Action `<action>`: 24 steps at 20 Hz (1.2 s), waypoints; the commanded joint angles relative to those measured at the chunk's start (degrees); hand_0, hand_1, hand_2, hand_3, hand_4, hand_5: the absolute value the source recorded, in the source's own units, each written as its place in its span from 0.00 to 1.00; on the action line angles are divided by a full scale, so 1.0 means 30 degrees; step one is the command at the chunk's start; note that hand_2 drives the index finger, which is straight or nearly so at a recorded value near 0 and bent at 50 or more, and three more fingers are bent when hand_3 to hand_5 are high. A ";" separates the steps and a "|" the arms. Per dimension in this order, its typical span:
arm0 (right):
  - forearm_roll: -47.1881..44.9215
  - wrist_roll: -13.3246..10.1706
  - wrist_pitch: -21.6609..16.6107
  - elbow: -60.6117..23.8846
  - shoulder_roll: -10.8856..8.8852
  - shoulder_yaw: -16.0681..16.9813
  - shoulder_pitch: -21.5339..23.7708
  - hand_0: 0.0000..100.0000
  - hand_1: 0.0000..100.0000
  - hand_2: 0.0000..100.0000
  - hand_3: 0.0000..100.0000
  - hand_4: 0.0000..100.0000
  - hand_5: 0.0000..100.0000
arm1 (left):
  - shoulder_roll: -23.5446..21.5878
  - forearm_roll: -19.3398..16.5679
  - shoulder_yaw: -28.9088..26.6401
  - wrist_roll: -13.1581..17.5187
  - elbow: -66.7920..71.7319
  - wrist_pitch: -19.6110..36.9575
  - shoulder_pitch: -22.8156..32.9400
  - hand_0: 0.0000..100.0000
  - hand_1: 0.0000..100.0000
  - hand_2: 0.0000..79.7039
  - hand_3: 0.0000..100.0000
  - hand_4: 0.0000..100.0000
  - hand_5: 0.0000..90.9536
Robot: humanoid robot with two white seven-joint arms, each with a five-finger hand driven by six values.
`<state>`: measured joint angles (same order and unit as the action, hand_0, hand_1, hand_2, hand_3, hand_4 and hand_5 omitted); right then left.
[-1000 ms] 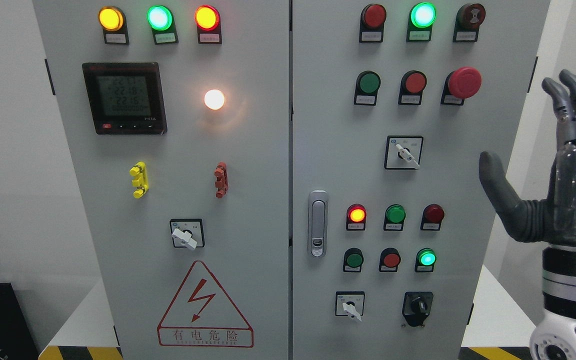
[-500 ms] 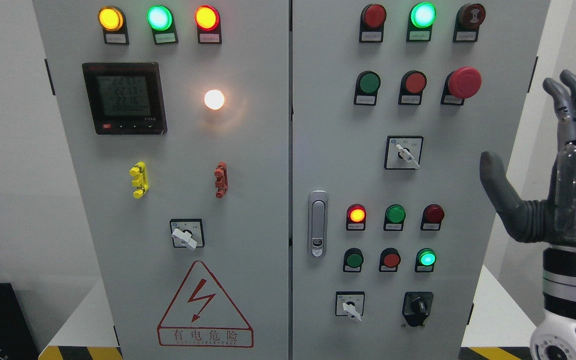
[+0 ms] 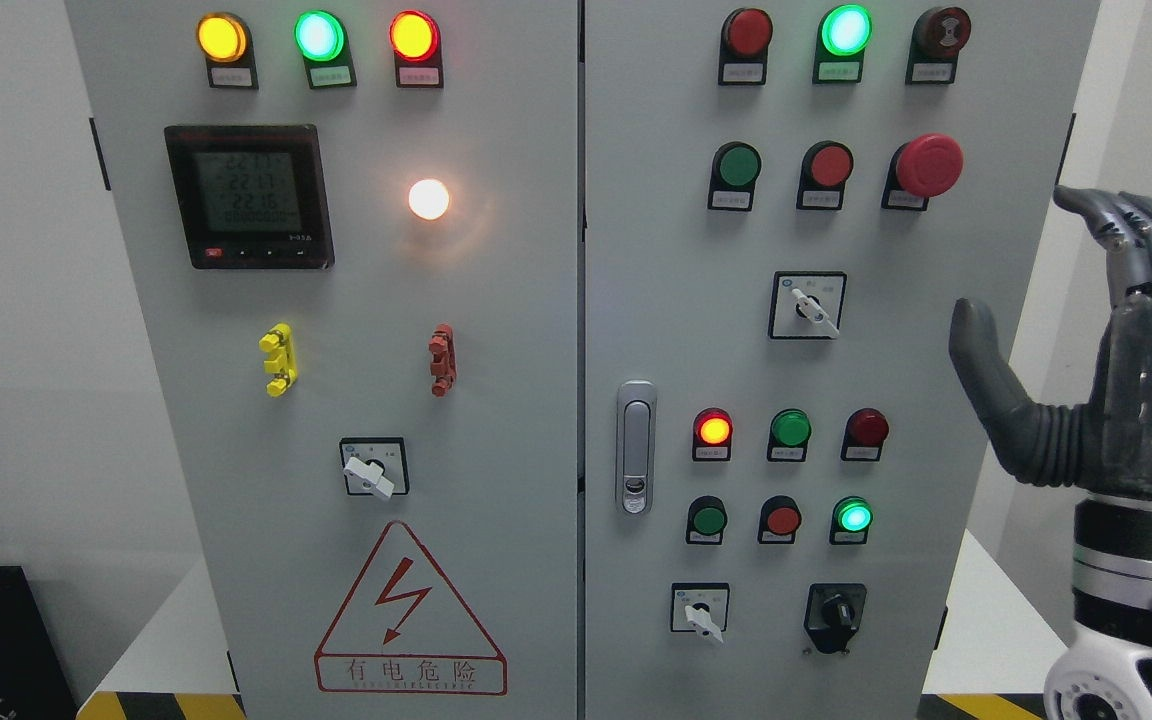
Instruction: Rotate and turn off gray switch
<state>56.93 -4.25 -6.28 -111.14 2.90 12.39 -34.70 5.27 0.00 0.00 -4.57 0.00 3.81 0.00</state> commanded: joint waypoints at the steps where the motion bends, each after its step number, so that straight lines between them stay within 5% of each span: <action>1: -0.0079 0.0012 0.0598 0.0073 0.1083 -0.0495 0.0140 0.31 0.42 0.29 0.72 0.84 0.96 | 0.0000 0.0352 -0.0176 -0.0001 -0.0498 -0.0009 -0.0176 0.12 0.39 0.00 0.00 0.00 0.00; 9: -0.0079 0.0070 0.2589 0.0132 0.1612 -0.1401 0.0257 0.14 0.40 0.46 0.93 0.96 1.00 | 0.0000 0.0352 -0.0147 -0.0001 -0.0498 0.0020 -0.0176 0.12 0.39 0.00 0.00 0.00 0.00; 24: -0.1749 -0.0252 0.5078 0.0717 0.1758 -0.3367 0.0931 0.09 0.46 0.52 0.95 0.99 1.00 | 0.0000 0.0352 -0.0147 -0.0001 -0.0498 0.0020 -0.0176 0.12 0.39 0.00 0.00 0.00 0.00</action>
<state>52.43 -4.65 7.23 -110.34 7.41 5.46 -32.14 5.27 0.00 0.00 -4.39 0.00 3.79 0.00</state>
